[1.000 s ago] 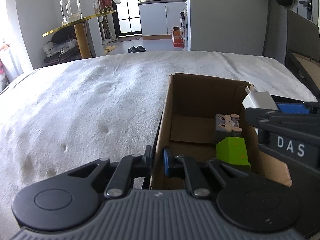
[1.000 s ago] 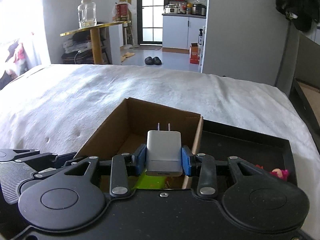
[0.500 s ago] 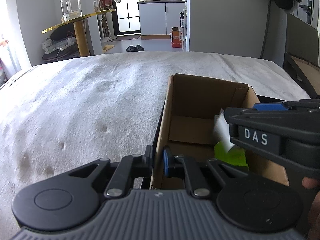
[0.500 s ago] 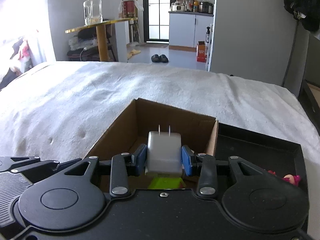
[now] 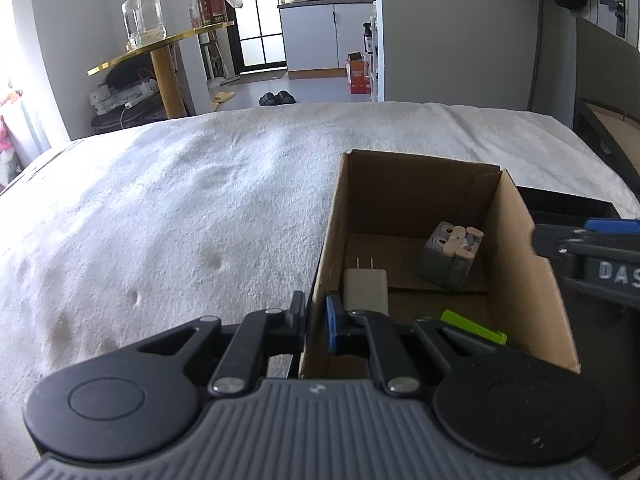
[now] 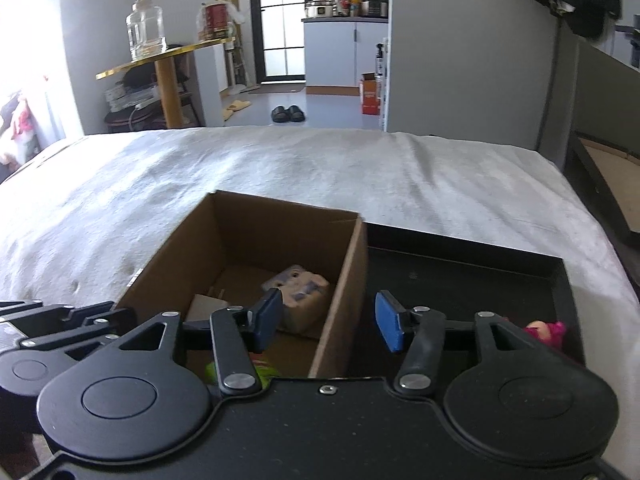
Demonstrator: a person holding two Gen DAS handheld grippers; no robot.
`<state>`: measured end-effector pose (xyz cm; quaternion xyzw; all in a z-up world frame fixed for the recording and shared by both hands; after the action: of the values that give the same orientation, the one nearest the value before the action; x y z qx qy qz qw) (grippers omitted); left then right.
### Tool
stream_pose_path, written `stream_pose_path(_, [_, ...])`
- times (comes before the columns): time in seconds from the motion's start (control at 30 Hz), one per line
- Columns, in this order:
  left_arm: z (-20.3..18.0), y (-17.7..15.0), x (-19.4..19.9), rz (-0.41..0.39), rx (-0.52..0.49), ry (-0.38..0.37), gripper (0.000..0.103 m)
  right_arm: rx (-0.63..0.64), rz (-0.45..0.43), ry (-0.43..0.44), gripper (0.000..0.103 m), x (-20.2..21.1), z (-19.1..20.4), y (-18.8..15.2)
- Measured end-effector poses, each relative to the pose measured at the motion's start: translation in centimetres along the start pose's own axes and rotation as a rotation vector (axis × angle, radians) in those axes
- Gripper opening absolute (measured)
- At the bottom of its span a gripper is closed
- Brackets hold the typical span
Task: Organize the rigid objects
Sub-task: 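Move the right gripper back over the tray toward the brown figure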
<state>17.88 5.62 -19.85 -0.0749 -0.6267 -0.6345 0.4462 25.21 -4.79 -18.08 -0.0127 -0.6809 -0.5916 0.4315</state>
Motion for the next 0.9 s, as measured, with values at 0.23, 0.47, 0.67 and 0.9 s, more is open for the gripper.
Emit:
stream_pose_path(0.23, [-0.2,-0.1,-0.1,-0.003,-0.008,0.021,0.01,-0.04,-0.001,-0.044,0.056,0.5,-3.1,-0.9])
stream_pose_path(0.47, [-0.6,0.0,-0.2,-0.01,-0.032,0.042,0.01,-0.079,0.001,-0.106,0.062,0.7,-6.6,-2.5])
stream_pose_path(0.67, [-0.9,0.1,-0.1,-0.007,-0.038,0.06,0.01,-0.116,0.023,-0.162,0.062,0.6,-9.7,-3.8])
stream_pose_path(0.9, [-1.3,0.1,0.0,-0.006,-0.054,0.089,0.011,-0.137,0.038,-0.225,0.062,0.7,-12.4,-5.4])
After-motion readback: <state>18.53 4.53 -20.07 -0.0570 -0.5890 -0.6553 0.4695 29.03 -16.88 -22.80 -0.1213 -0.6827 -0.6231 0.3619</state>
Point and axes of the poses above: each gripper's, at about its wrist camera, not at the fingertips, and x roughly against the way its jaws point, z to its left, y to its top, the point moved 5 cm from there along -x, roughly the way its jaws point, and after that the axes turned 9 degrees about y, right-handed, at the moved point
